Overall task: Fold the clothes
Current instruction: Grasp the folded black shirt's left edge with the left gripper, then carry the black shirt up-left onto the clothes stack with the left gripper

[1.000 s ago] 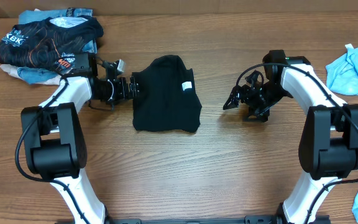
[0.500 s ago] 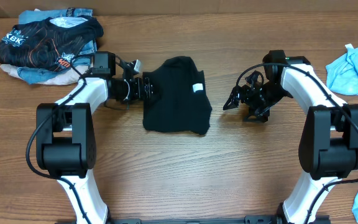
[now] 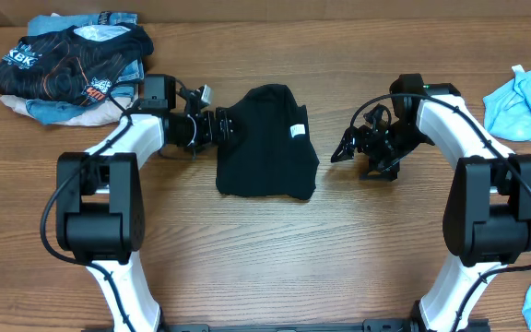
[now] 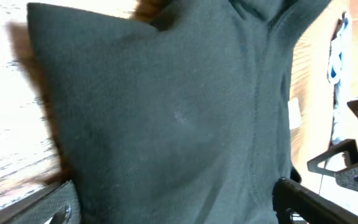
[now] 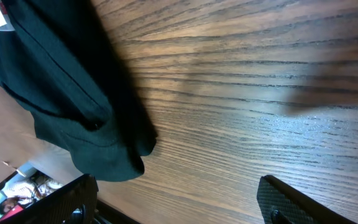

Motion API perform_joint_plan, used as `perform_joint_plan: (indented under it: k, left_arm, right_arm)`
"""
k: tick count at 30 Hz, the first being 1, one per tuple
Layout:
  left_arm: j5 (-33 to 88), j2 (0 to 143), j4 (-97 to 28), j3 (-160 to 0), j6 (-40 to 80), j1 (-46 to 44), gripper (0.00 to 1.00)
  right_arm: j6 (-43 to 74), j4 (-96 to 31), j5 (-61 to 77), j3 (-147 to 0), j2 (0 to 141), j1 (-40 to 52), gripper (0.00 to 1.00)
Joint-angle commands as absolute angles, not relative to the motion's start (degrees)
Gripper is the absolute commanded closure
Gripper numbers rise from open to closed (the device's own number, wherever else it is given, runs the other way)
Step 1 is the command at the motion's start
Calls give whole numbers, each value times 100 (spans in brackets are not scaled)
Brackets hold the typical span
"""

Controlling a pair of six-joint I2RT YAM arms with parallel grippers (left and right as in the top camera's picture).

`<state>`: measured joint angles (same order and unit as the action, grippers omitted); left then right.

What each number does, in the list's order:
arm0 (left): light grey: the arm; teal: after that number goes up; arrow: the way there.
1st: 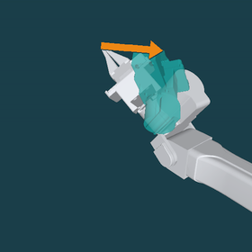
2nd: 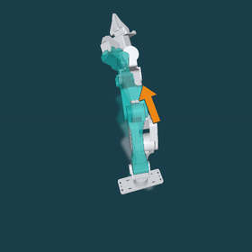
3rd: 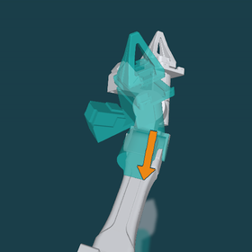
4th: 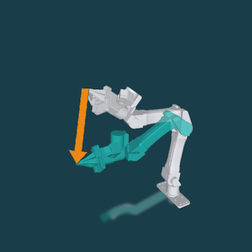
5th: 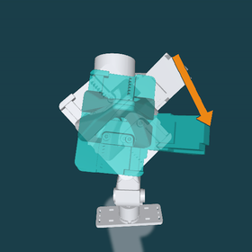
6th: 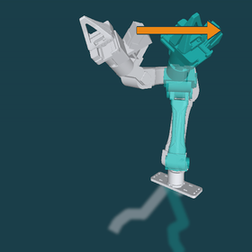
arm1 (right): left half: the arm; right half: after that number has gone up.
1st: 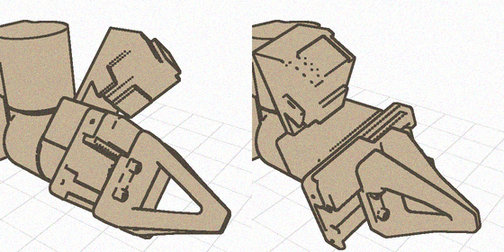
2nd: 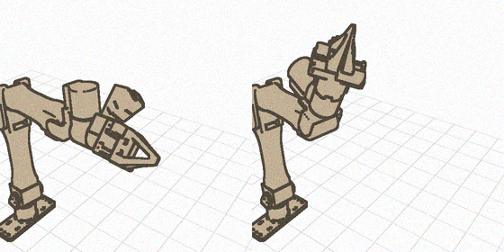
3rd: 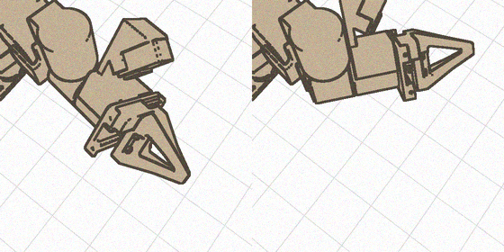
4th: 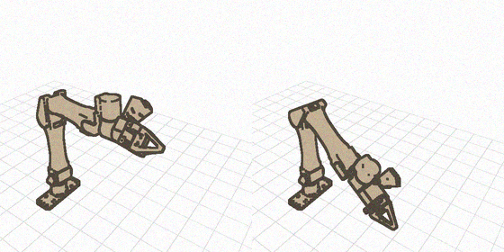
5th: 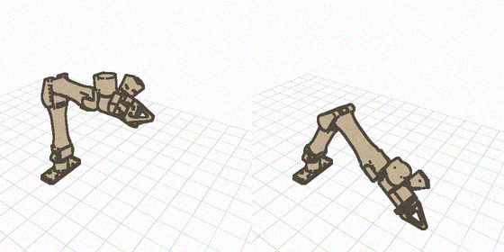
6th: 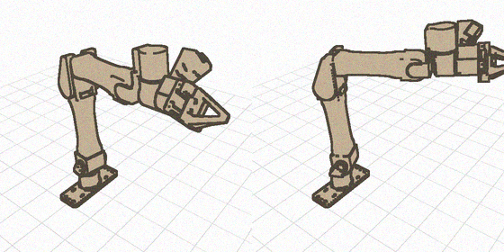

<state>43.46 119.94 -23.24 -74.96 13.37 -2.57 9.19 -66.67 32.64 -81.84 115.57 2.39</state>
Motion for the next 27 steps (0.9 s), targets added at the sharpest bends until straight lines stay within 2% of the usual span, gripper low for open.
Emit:
perform_joint_plan:
  k: [1,3,8,9,10,11,18,27]
  left_arm:
    - [2943,12470,-2412,-7240,1505,-338,13]
    - [2952,12503,-2390,-7240,1505,-392,29]
    - [2842,12525,-2386,-7240,1505,-454,58]
    - [2842,12525,-2370,-7240,1503,-454,78]
    - [2827,12525,-2368,-7240,1503,-454,92]
    - [2808,12525,-2368,-7240,1503,-458,96]
    - [2838,12490,-2283,-7424,1194,-454,96]
    - [2169,12468,-3535,-9153,43,-451,96]
  right_arm:
    - [897,-6648,3317,-8289,11391,261,14]
    - [897,-6643,3317,-8289,11391,261,14]
    - [897,-6654,3317,-8289,11391,261,14]
    - [897,-6652,3317,-8289,11391,261,14]
    - [897,-6652,3317,-8289,11391,261,14]
    - [895,-6652,3317,-8289,11391,261,14]
    - [895,-6661,3317,-8289,11391,261,14]
    - [895,-6689,3315,-8289,11391,261,14]
